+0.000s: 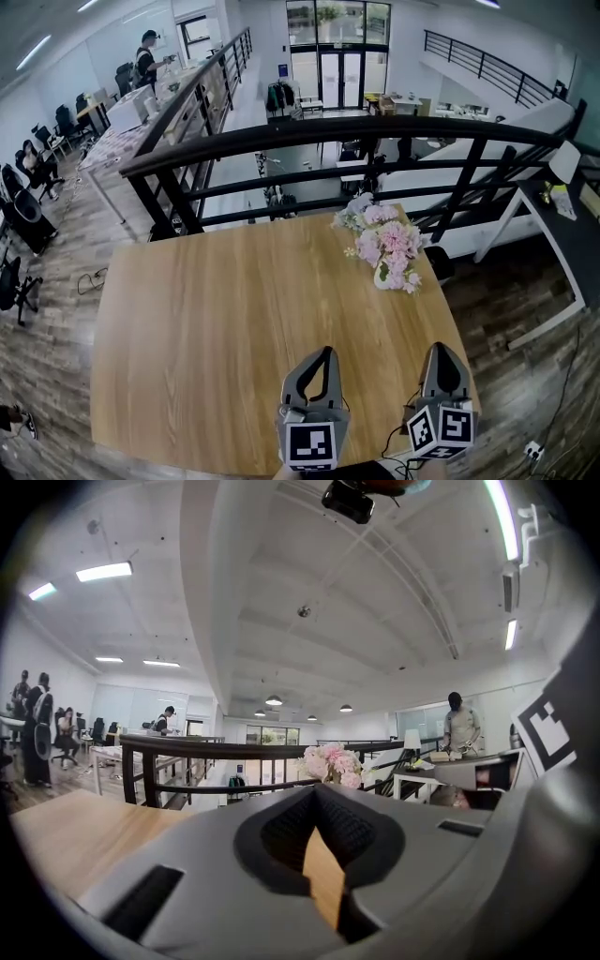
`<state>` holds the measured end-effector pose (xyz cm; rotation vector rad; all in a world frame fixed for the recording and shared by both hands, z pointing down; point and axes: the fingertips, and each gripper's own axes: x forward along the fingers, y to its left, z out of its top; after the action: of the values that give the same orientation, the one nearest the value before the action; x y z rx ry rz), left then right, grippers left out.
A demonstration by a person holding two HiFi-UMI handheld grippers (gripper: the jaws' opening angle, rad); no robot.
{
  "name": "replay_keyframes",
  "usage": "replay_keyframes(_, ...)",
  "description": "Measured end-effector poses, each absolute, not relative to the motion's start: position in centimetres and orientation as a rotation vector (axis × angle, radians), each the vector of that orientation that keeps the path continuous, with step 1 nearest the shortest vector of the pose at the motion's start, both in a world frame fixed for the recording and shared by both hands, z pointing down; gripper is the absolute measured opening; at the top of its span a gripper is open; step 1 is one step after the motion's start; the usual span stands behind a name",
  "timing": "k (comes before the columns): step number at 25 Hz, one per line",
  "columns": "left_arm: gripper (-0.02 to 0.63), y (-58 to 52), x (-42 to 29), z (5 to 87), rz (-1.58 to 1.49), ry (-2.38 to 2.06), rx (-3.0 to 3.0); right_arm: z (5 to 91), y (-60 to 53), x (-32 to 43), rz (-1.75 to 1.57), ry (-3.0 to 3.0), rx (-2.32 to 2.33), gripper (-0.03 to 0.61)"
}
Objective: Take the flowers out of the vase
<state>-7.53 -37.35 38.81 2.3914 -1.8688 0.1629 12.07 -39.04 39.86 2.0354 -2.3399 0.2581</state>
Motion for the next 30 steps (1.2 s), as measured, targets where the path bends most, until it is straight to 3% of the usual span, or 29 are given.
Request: replay_keyframes(30, 0.036, -45.1, -3.7, 39.3, 0.185, -1.924, 2.301, 36.4, -49.8, 14.7, 0.252, -2.459, 1.982, 0.009)
